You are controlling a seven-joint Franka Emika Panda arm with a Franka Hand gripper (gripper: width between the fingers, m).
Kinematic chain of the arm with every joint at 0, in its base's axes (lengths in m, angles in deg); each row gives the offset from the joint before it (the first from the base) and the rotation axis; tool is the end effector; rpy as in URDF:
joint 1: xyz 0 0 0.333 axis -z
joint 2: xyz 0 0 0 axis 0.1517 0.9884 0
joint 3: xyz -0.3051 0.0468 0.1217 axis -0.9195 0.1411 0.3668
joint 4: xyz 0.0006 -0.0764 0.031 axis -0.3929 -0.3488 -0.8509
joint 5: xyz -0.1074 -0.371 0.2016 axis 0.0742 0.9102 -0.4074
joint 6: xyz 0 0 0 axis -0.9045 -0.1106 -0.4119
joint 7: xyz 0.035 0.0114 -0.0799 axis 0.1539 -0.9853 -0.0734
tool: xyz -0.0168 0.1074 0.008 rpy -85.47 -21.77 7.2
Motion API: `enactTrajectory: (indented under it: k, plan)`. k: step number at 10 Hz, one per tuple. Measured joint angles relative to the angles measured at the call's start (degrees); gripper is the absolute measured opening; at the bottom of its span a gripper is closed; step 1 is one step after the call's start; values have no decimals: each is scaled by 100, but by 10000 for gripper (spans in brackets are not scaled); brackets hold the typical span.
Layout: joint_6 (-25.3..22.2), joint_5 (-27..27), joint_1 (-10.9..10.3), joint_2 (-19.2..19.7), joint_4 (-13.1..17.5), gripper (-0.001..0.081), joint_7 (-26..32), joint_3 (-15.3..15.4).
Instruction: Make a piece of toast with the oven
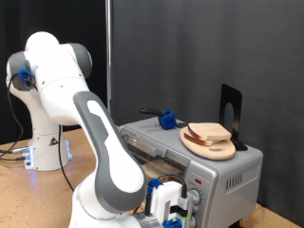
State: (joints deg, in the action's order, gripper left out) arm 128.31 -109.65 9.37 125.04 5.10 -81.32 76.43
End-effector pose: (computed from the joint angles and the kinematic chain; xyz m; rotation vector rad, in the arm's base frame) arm 0.7317 -0.0345 0.1176 -1.6954 0.6223 0.4651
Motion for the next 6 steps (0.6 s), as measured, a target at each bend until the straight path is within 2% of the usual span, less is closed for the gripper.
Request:
enactTrajectory:
  k: [3,6]
  plan:
    - [106,-48,1,-77,-116,325,30,1]
    - [666,-265,-1,-390,-535,319,686,7]
